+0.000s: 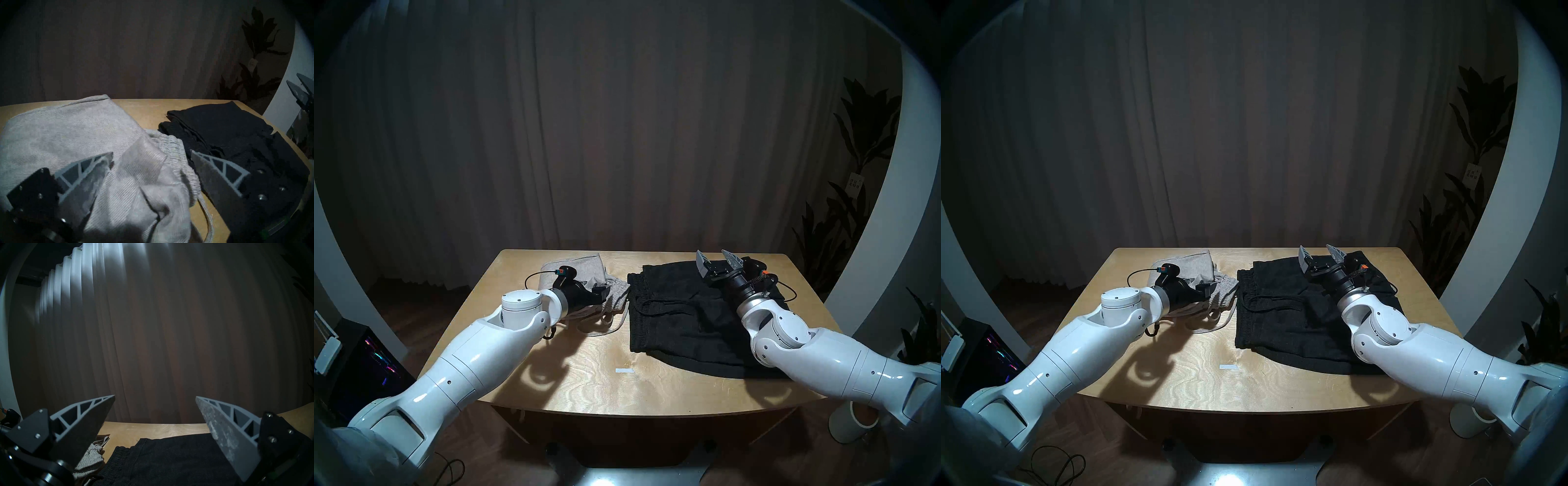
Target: Fold pants twice and stack them
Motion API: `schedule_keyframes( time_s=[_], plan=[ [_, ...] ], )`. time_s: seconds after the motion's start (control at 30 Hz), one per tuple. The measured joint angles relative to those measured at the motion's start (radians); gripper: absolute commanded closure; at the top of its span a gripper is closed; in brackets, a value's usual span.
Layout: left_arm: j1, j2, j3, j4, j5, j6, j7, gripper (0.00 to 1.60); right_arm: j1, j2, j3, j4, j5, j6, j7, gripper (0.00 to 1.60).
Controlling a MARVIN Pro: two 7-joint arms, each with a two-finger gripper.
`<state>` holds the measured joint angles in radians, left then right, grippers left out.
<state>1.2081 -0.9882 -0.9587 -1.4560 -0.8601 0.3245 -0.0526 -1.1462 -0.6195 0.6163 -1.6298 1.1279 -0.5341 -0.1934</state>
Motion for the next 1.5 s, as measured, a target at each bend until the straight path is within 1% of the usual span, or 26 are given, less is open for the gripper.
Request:
schedule_keyframes(
  time_s=[0.03,0.1,0.13,0.27,0.4,0.5,0.57,0.7,0.77,0.83,0.87,0.9,1.03,1.13,1.2,1.27,1.37,1.43,1.5],
  plan=[
    [-0.002,-0.002,0.002,-0.001,0.001,0.001,0.000,0.44,0.000,0.001,0.000,0.000,0.002,-0.002,0.001,0.00],
    [-0.004,-0.005,0.003,-0.003,0.001,0.003,0.000,0.73,0.000,0.003,0.000,0.000,0.003,-0.005,0.002,0.00],
    [-0.004,-0.005,0.003,-0.004,0.001,0.004,-0.001,0.83,0.000,0.003,0.000,0.000,0.004,-0.006,0.002,0.00],
    [-0.004,-0.006,0.004,-0.013,-0.004,0.012,-0.017,0.86,0.000,0.005,0.000,0.001,0.007,-0.010,0.005,0.00],
    [0.000,-0.001,0.004,-0.036,-0.022,0.036,-0.036,0.87,0.000,0.008,0.000,0.003,0.010,-0.012,0.009,0.00],
    [0.006,0.006,0.005,-0.049,-0.034,0.058,-0.043,0.83,0.001,0.009,0.001,0.004,0.013,-0.013,0.013,0.00],
    [0.011,0.008,0.005,-0.055,-0.044,0.074,-0.044,0.90,0.002,0.009,0.001,0.006,0.015,-0.014,0.016,0.00],
    [0.021,0.008,0.005,-0.056,-0.063,0.099,-0.044,0.91,0.003,0.011,0.001,0.007,0.018,-0.016,0.020,0.00],
    [0.027,0.005,0.002,-0.055,-0.083,0.119,-0.042,0.81,0.004,0.012,0.002,0.007,0.019,-0.016,0.022,0.00],
    [0.031,0.002,0.000,-0.055,-0.094,0.128,-0.041,0.79,0.004,0.013,0.002,0.007,0.023,-0.017,0.022,0.00],
    [0.034,0.000,-0.002,-0.055,-0.101,0.131,-0.040,0.24,0.004,0.014,0.002,0.006,0.025,-0.017,0.023,0.00],
    [0.040,-0.002,-0.009,-0.055,-0.114,0.133,-0.040,0.00,0.003,0.016,0.002,0.005,0.029,-0.017,0.023,0.00],
    [0.060,-0.013,-0.043,-0.054,-0.172,0.117,-0.033,0.00,-0.002,0.021,0.004,-0.002,0.045,-0.021,0.017,0.00],
    [0.063,-0.017,-0.084,-0.053,-0.218,0.094,-0.027,0.00,-0.014,0.025,0.005,-0.014,0.066,-0.027,-0.002,0.00],
    [0.058,-0.012,-0.126,-0.056,-0.249,0.079,-0.022,0.00,-0.028,0.027,0.007,-0.030,0.092,-0.034,-0.027,0.00],
    [0.055,-0.006,-0.152,-0.061,-0.266,0.071,-0.020,0.00,-0.038,0.028,0.008,-0.044,0.109,-0.039,-0.045,0.00],
    [0.050,0.010,-0.216,-0.074,-0.305,0.056,-0.018,0.00,-0.062,0.027,0.011,-0.089,0.158,-0.052,-0.090,0.00],
    [0.049,0.016,-0.242,-0.080,-0.323,0.052,-0.018,0.00,-0.072,0.026,0.012,-0.109,0.180,-0.058,-0.108,0.00],
    [0.049,0.025,-0.287,-0.087,-0.356,0.044,-0.018,0.00,-0.086,0.021,0.016,-0.144,0.221,-0.065,-0.137,0.00]
  ],
)
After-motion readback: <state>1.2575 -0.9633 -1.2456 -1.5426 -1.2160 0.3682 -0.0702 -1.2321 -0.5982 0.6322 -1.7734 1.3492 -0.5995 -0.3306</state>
